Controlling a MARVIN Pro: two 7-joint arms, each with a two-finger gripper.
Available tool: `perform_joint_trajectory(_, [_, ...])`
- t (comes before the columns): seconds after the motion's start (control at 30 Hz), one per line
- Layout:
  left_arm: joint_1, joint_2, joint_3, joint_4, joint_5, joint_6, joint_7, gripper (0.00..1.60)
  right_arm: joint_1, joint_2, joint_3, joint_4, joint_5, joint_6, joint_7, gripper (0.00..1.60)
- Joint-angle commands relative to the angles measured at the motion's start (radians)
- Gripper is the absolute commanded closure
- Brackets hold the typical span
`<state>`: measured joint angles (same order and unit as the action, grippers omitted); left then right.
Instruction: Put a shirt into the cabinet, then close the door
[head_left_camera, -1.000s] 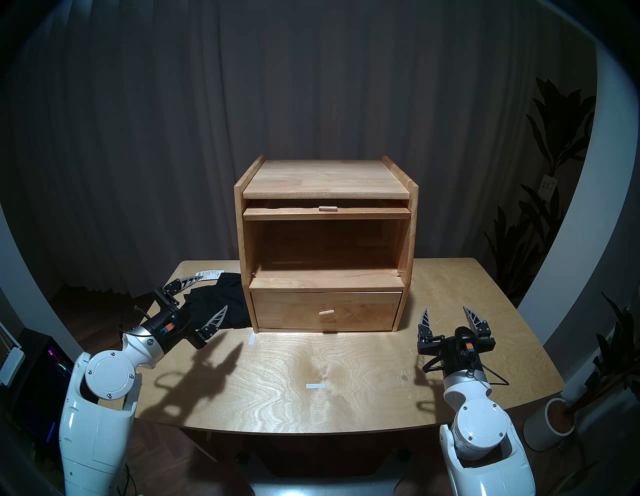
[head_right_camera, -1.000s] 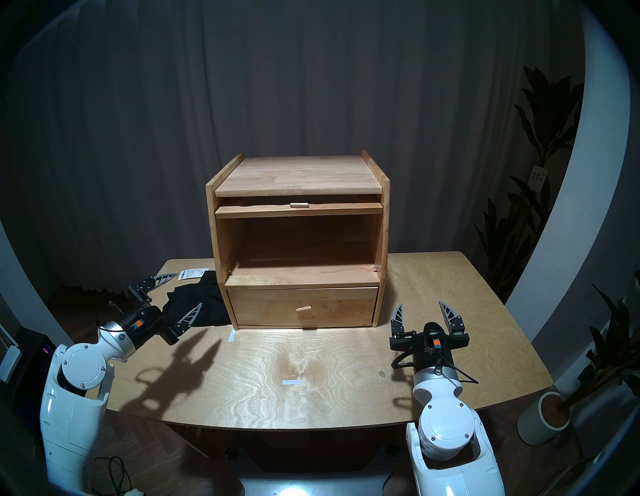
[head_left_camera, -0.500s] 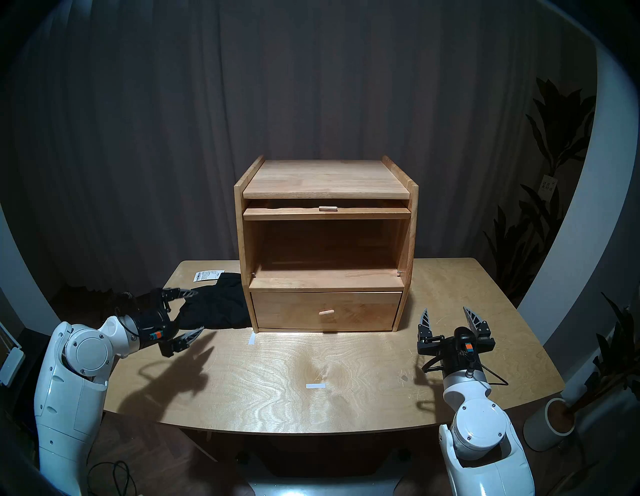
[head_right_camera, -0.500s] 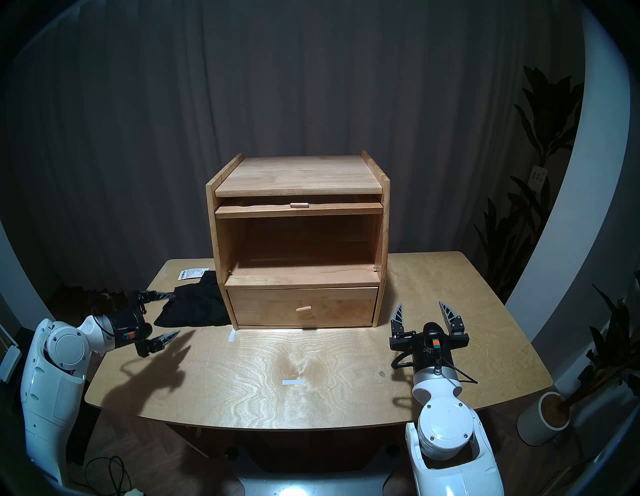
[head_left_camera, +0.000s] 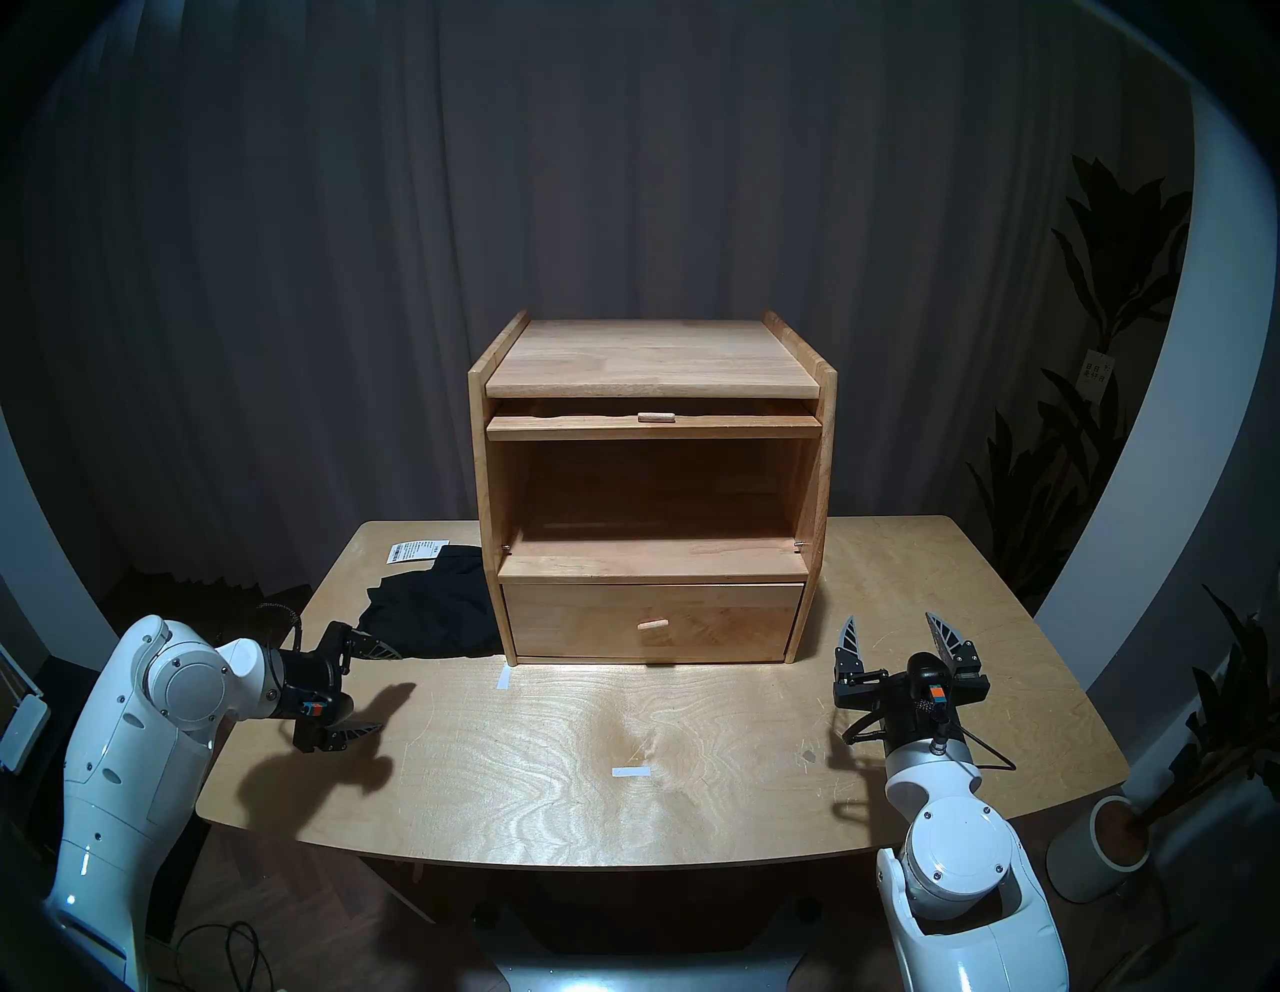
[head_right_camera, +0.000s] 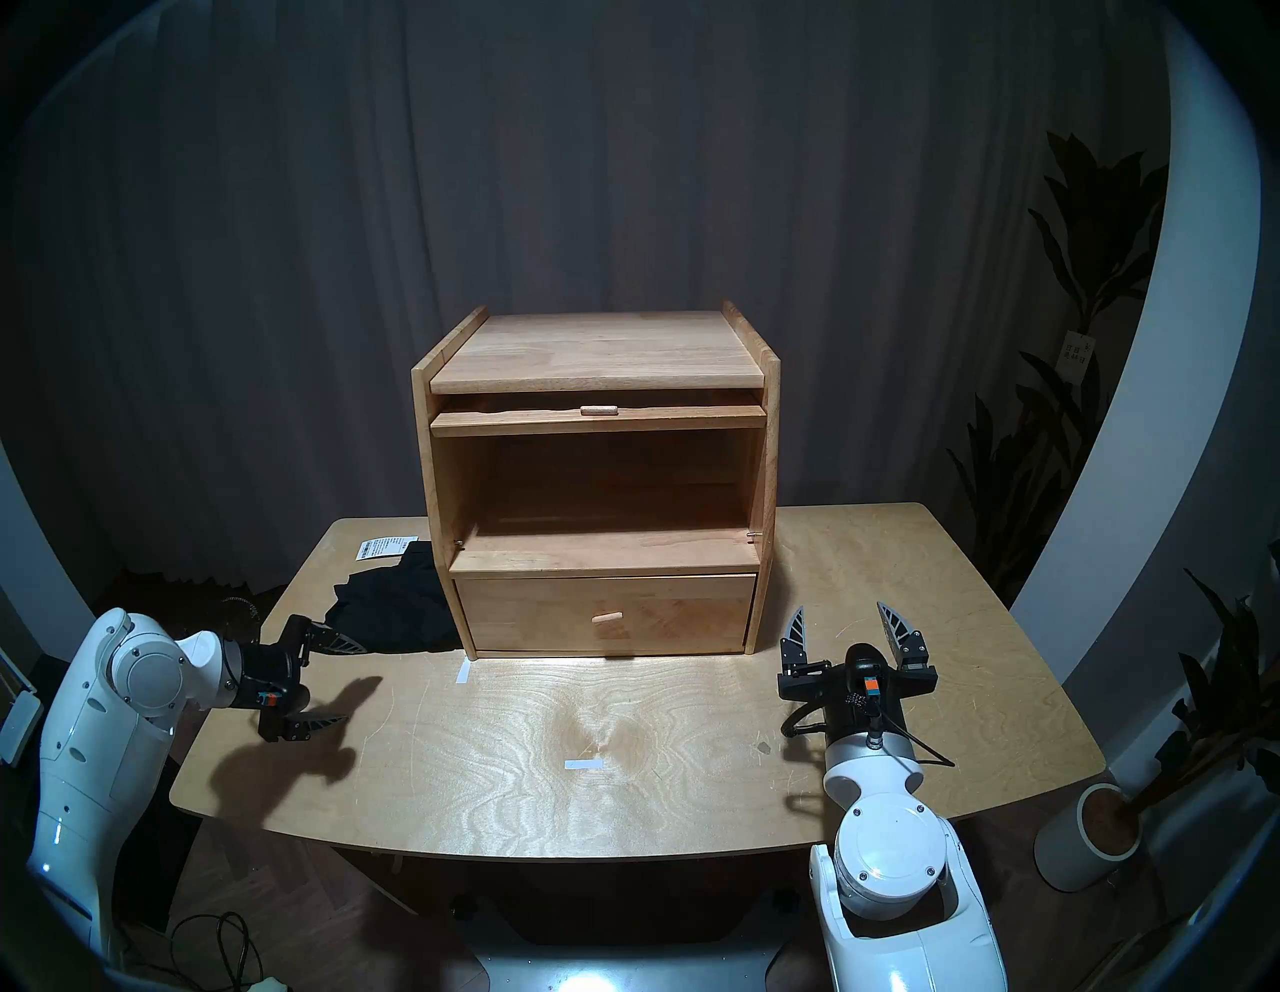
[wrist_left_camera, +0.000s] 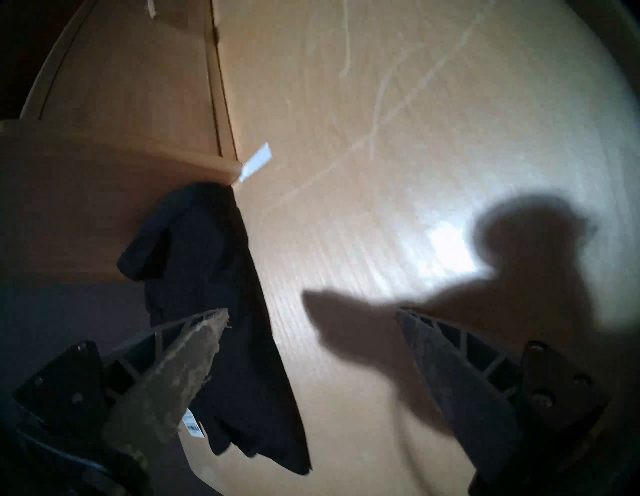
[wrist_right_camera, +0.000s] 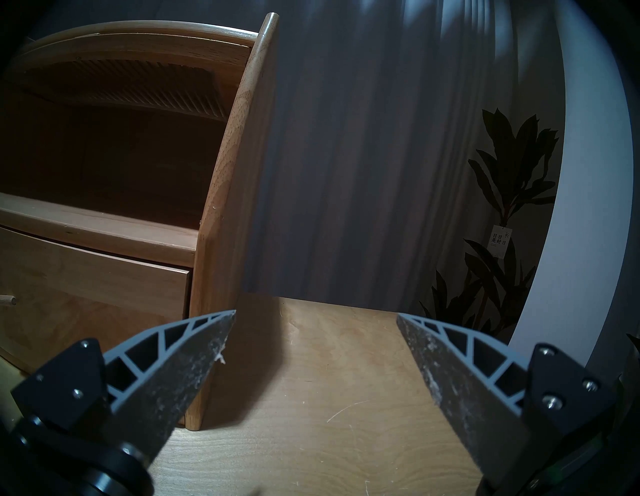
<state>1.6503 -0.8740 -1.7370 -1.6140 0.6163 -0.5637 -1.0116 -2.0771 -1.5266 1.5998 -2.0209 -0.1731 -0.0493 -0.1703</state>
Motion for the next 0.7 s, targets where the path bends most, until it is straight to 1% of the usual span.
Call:
perform_joint_trajectory(0.0, [-0.123, -0.096, 0.042, -0.018, -0.118, 0.105, 0.022, 0.00, 0.002, 0.002, -0.001, -0.028, 0.005, -0.007, 0.005, 0.00])
perform_joint_trajectory(0.07, [-0.130, -0.094, 0.049, -0.004, -0.127, 0.133, 0.031, 0.00, 0.000, 0.003, -0.001, -0.031, 0.008, -0.007, 0.007, 0.00])
perform_joint_trajectory(0.1, [-0.130, -0.094, 0.049, -0.004, -0.127, 0.133, 0.031, 0.00, 0.000, 0.003, -0.001, -0.031, 0.008, -0.007, 0.007, 0.00])
perform_joint_trajectory(0.2, [-0.163, -0.083, 0.055, 0.041, -0.124, 0.166, 0.050, 0.00, -0.002, 0.004, 0.000, -0.033, 0.011, -0.007, 0.010, 0.00])
perform_joint_trajectory(0.27, [-0.190, -0.071, 0.054, 0.071, -0.108, 0.171, 0.062, 0.00, -0.001, 0.004, 0.000, -0.033, 0.012, -0.007, 0.011, 0.00])
perform_joint_trajectory(0.3, [-0.205, -0.054, 0.050, 0.091, -0.097, 0.167, 0.072, 0.00, -0.001, 0.004, 0.000, -0.033, 0.014, -0.006, 0.012, 0.00])
perform_joint_trajectory(0.33, [-0.205, -0.054, 0.050, 0.091, -0.097, 0.167, 0.072, 0.00, -0.001, 0.004, 0.000, -0.033, 0.014, -0.006, 0.012, 0.00])
perform_joint_trajectory(0.37, [-0.229, -0.047, 0.047, 0.115, -0.095, 0.177, 0.074, 0.00, -0.001, 0.004, 0.001, -0.033, 0.015, -0.006, 0.013, 0.00])
perform_joint_trajectory(0.4, [-0.222, -0.034, 0.043, 0.113, -0.087, 0.170, 0.081, 0.00, -0.001, 0.004, 0.001, -0.033, 0.015, -0.006, 0.014, 0.00])
perform_joint_trajectory(0.43, [-0.222, -0.034, 0.043, 0.113, -0.087, 0.170, 0.081, 0.00, -0.001, 0.004, 0.001, -0.033, 0.015, -0.006, 0.014, 0.00])
perform_joint_trajectory(0.5, [-0.255, -0.013, 0.055, 0.155, -0.056, 0.155, 0.093, 0.00, -0.001, 0.004, 0.002, -0.033, 0.017, -0.006, 0.016, 0.00])
perform_joint_trajectory(0.57, [-0.265, -0.006, 0.061, 0.168, -0.043, 0.147, 0.099, 0.00, -0.001, 0.004, 0.002, -0.034, 0.018, -0.006, 0.016, 0.00])
perform_joint_trajectory(0.6, [-0.286, 0.002, 0.077, 0.196, -0.028, 0.139, 0.098, 0.00, -0.003, 0.005, 0.002, -0.035, 0.019, -0.006, 0.018, 0.00])
perform_joint_trajectory(0.67, [-0.297, 0.007, 0.088, 0.209, -0.022, 0.129, 0.092, 0.00, -0.003, 0.005, 0.003, -0.036, 0.019, -0.006, 0.019, 0.00])
